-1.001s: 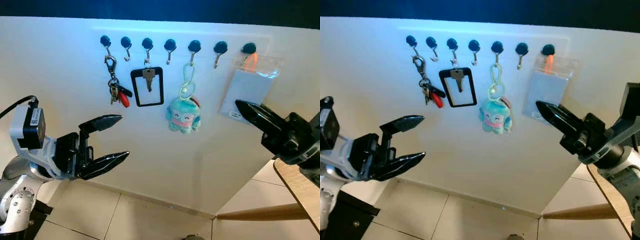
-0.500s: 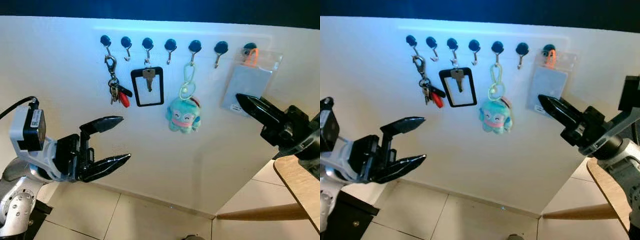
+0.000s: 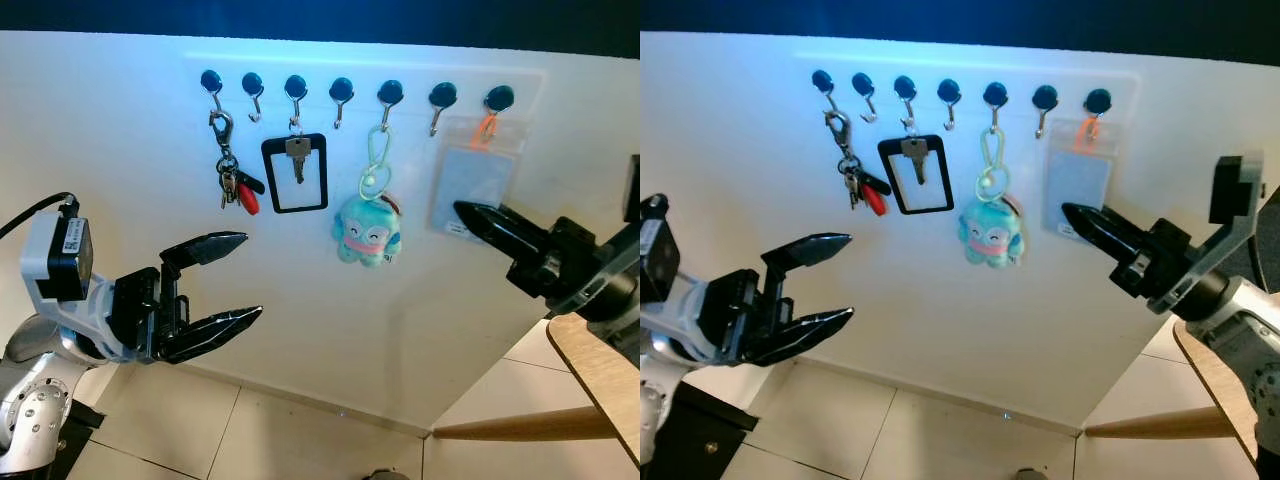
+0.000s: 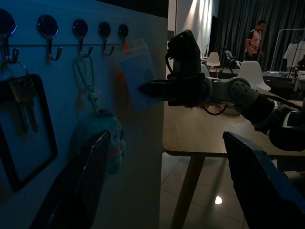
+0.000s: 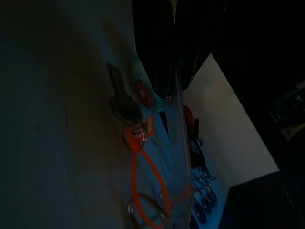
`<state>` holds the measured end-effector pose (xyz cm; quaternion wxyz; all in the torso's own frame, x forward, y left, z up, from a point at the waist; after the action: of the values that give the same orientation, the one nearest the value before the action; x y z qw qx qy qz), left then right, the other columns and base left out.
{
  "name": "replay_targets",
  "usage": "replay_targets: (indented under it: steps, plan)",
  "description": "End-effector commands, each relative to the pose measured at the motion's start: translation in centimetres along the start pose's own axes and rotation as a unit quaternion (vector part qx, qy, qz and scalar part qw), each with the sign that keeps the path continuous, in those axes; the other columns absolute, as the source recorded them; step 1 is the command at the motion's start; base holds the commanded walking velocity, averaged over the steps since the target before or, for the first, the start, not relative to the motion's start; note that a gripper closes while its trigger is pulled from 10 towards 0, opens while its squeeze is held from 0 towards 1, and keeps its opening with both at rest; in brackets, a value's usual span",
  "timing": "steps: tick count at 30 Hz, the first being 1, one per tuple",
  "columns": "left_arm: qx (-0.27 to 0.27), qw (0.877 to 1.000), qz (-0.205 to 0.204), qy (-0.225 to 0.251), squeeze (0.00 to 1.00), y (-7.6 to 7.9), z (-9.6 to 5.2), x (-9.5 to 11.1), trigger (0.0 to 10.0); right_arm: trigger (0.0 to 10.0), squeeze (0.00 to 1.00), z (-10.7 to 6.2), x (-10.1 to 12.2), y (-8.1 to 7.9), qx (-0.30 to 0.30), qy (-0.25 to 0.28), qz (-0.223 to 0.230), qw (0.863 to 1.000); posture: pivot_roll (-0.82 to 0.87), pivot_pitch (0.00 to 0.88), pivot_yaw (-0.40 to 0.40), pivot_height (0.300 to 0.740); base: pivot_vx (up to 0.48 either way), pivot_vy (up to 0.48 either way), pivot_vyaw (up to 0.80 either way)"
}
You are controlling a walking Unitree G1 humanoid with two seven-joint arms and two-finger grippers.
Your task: Hang keys on a hook
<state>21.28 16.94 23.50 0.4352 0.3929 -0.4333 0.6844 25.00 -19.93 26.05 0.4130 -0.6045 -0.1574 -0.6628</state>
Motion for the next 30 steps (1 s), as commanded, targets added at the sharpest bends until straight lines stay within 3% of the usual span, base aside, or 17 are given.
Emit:
replay_targets:
  steps: [1,16,30]
  plan:
    - [-0.009,1.000,0.001,-0.015,0.00,0.3,0.0,0.2,10.0,0.0,0.00,0.0,-0.3,-0.1,-0.003,-0.017,-0.003,1.000,-0.15,0.091,0.065,0.740,0.000,0.000,0.00]
    - [-0.013,1.000,0.001,-0.015,0.00,0.2,0.4,0.1,10.0,0.0,0.00,-0.1,-1.9,-0.2,-0.002,-0.074,-0.005,0.997,-0.16,0.086,0.061,0.740,0.000,0.000,0.00]
    - [-0.012,1.000,0.000,-0.016,0.00,0.2,0.5,0.0,10.0,0.0,0.00,-0.1,-2.1,0.2,-0.015,-0.074,-0.010,0.997,-0.16,0.091,0.064,0.740,0.000,0.000,0.00]
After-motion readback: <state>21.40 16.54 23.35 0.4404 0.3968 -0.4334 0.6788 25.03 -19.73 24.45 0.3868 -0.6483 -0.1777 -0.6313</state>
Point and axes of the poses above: a point about 5 cm out from each wrist's last joint towards the gripper, its own z axis pointing out of the wrist towards the gripper, its own x axis along the axis of the wrist's last joint, y = z × x, the point moved 2 cm from there along z, pointing out of the wrist towards the gripper, and after that the axes turned 8 degrees about z, right-handed, at the moved point
